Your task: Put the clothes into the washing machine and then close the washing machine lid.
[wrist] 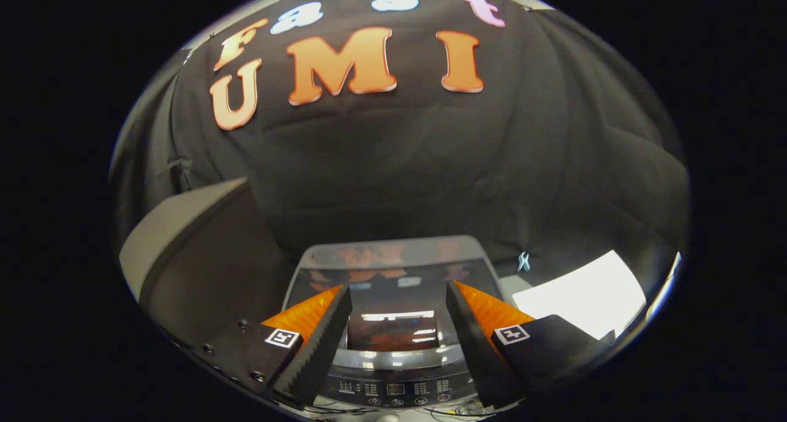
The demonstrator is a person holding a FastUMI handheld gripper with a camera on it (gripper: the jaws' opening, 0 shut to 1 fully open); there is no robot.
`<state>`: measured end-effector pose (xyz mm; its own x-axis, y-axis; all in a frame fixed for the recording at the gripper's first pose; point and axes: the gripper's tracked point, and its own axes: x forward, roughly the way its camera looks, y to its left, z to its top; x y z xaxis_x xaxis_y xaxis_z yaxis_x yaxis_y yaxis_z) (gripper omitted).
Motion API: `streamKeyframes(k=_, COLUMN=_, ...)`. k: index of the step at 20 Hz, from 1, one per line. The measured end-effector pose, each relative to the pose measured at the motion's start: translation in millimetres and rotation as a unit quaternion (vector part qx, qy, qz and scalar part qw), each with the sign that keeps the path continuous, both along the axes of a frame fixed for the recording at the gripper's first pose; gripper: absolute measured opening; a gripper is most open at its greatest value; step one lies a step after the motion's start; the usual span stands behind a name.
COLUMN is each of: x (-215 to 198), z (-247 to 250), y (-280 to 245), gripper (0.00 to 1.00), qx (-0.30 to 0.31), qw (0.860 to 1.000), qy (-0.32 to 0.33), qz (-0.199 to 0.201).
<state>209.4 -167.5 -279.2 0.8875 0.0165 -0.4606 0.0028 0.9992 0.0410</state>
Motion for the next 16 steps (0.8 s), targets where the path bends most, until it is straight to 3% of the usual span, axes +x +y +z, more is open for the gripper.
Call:
streamKeyframes(k=8, x=-34.5, z=158.3, y=-0.9, gripper=0.99, qx=-0.024, qw=0.991, qy=-0.132, qz=0.001)
streamKeyframes(k=16, x=-80.4, z=235.5, y=0.7, gripper=0.99, qx=-0.033, qw=0.979, qy=-0.203, qz=0.008)
